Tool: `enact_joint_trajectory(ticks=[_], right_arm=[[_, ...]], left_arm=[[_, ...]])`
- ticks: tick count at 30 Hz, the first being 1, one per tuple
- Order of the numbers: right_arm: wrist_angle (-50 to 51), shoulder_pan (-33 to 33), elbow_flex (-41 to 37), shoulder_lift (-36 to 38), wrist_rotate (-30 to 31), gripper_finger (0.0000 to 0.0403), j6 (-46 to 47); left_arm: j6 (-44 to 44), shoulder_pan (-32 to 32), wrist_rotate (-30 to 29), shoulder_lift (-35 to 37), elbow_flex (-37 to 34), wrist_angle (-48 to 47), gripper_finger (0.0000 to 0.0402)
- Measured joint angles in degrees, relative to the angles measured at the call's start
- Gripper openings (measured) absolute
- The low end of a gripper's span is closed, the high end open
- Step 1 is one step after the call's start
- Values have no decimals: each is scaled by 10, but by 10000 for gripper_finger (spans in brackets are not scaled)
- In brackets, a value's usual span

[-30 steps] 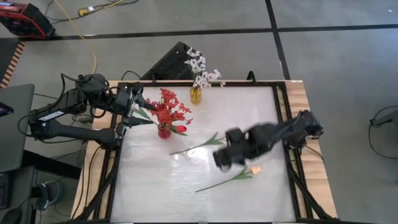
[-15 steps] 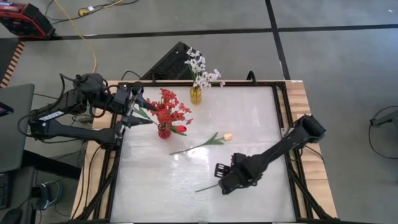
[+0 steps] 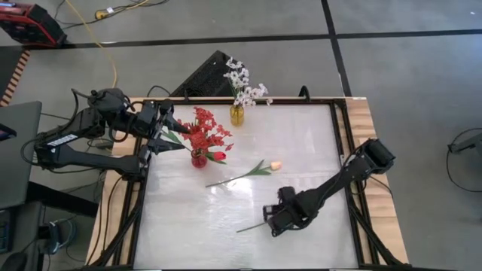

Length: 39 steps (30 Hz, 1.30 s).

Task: Sort flowers into vase by color
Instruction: Put the bottom red tulip into the yellow flower vase

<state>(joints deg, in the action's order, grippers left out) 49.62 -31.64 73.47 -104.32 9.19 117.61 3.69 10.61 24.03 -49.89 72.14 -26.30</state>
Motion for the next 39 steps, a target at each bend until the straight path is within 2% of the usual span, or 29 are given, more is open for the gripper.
enact_joint_trajectory(ticks=[8, 11, 14, 20, 23, 28, 31, 36, 39], right_arm=[[-17, 11, 0, 0, 1, 217, -612], [-16, 9, 0, 1, -13, 217, -755], [-12, 9, 0, 0, -42, 217, -856], [-16, 10, -28, 0, -63, 217, -961], [-42, 10, -69, 0, -87, 217, -983], [-79, 10, -104, 1, -91, 207, -1012], [-81, 8, -108, 1, -92, 163, -1016], [-72, -3, -104, 3, -102, 28, -1019], [-17, 6, -83, 12, -143, 26, -1017]], left_arm=[[-27, 0, -36, -11, 0, 3, 206], [-8, 0, -50, -20, 0, 5, 206], [20, 0, -53, -30, 0, 9, 206], [56, -2, -55, -42, 0, 17, 206], [65, -14, -79, -45, 0, 29, 206], [69, -40, -123, -46, 0, 40, 206], [71, -52, -138, -46, 0, 39, 206], [71, -68, -142, -45, 0, 39, 206], [71, -73, -142, -45, 0, 39, 206]])
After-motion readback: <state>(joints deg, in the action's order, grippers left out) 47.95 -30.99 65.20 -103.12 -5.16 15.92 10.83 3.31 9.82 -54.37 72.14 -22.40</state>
